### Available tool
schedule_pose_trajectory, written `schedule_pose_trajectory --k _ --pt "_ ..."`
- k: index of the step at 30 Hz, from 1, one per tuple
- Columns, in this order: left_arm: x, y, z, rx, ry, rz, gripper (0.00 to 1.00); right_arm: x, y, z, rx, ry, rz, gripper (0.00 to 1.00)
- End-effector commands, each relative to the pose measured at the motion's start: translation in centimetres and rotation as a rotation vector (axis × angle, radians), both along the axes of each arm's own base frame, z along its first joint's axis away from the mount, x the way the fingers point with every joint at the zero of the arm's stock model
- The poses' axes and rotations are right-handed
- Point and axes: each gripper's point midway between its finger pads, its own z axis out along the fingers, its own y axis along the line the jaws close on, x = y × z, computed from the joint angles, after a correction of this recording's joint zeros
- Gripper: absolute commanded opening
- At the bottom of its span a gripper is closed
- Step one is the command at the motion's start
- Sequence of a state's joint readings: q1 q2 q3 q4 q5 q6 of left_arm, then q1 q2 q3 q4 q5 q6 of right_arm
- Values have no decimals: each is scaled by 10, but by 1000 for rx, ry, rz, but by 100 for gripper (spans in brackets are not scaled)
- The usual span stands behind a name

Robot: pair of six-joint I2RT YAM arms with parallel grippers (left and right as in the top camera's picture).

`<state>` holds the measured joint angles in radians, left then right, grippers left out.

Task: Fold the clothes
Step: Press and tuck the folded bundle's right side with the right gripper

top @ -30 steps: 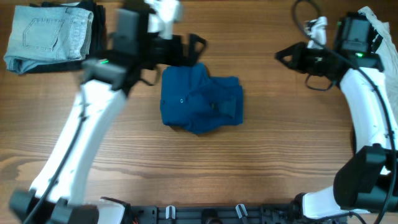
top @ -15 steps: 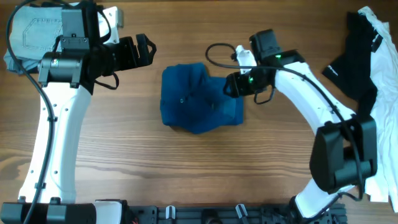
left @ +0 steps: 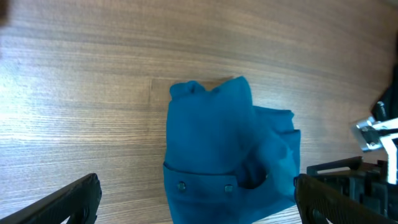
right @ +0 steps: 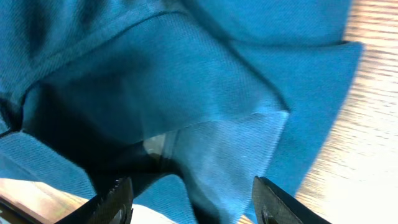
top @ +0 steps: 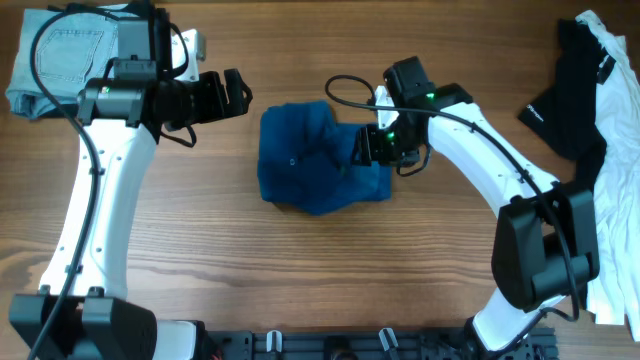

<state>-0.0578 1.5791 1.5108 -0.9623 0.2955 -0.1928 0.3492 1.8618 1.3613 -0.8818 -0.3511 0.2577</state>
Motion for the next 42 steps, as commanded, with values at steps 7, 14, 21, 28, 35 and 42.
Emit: schedule_pose_trajectory --k 7,14,21,28,35,42 --pt "1 -1 -14 12 34 -5 100 -4 2 -15 -38 56 -130 57" --pt "1 -1 -14 12 34 -5 100 9 7 -24 -4 -8 -146 52" --pt "1 -1 -14 12 34 -5 100 14 9 -27 13 -26 -173 50" --pt "1 -1 -14 12 35 -5 100 11 8 -41 -3 6 -178 50" --pt "1 -1 -14 12 35 -5 100 14 0 -58 -57 7 -193 51" --pt "1 -1 -14 12 35 -5 100 37 4 -53 -35 -79 -227 51"
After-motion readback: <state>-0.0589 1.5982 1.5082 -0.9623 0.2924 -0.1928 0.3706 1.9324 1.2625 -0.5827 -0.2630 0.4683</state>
